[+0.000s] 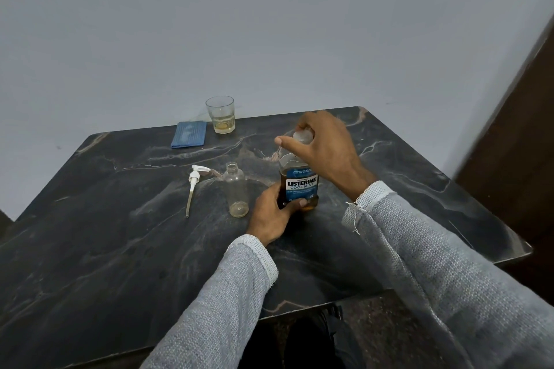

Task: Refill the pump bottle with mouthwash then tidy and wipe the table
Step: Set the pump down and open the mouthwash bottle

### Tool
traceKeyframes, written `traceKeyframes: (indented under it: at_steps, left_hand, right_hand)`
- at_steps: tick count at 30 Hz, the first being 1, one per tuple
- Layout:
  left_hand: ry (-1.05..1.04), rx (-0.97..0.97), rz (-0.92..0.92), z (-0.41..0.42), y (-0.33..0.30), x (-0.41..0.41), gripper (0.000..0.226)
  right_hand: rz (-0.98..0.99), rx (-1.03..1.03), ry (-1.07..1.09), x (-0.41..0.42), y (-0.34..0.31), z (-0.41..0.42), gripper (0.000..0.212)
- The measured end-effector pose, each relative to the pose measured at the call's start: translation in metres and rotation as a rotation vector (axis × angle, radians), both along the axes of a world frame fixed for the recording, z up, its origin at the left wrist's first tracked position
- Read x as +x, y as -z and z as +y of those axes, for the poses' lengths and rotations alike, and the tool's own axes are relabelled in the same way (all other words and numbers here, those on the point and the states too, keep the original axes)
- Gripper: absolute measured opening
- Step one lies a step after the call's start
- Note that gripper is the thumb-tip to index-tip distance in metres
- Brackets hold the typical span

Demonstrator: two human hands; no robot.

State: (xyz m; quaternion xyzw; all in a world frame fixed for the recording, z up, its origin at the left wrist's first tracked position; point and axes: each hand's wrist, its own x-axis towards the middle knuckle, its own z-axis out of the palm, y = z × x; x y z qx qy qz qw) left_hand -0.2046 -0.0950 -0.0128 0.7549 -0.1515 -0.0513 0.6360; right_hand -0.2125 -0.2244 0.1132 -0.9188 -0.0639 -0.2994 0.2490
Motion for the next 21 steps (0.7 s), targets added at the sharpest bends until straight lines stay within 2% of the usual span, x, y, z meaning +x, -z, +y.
traceKeyframes:
  at_steps: [3, 6, 10, 15, 17, 21]
  left_hand:
    - [0.001, 0.01, 0.009, 0.0, 0.0, 0.0, 0.043]
    - [-0.001, 0.015, 0.01, 0.001, -0.001, -0.001, 0.04]
    - [0.008, 0.02, -0.001, 0.001, -0.001, -0.001, 0.04]
    - [-0.003, 0.044, -0.007, 0.001, 0.0, -0.001, 0.046]
    - [-0.006, 0.038, -0.011, 0.001, -0.001, -0.002, 0.043]
    - [-0.01, 0.037, -0.007, 0.0, 0.0, -0.001, 0.045]
  right_hand:
    - [0.061, 0.015, -0.047, -0.004, -0.007, -0.001, 0.044]
    - [0.141, 0.039, -0.12, -0.006, -0.011, -0.004, 0.036]
    - [0.23, -0.026, -0.249, -0.009, -0.023, -0.014, 0.027]
    - [0.325, -0.001, -0.362, -0.01, -0.032, -0.022, 0.037]
    - [0.307, -0.013, -0.343, -0.011, -0.029, -0.02, 0.043]
    - [0.188, -0.038, -0.154, -0.011, -0.023, -0.016, 0.05]
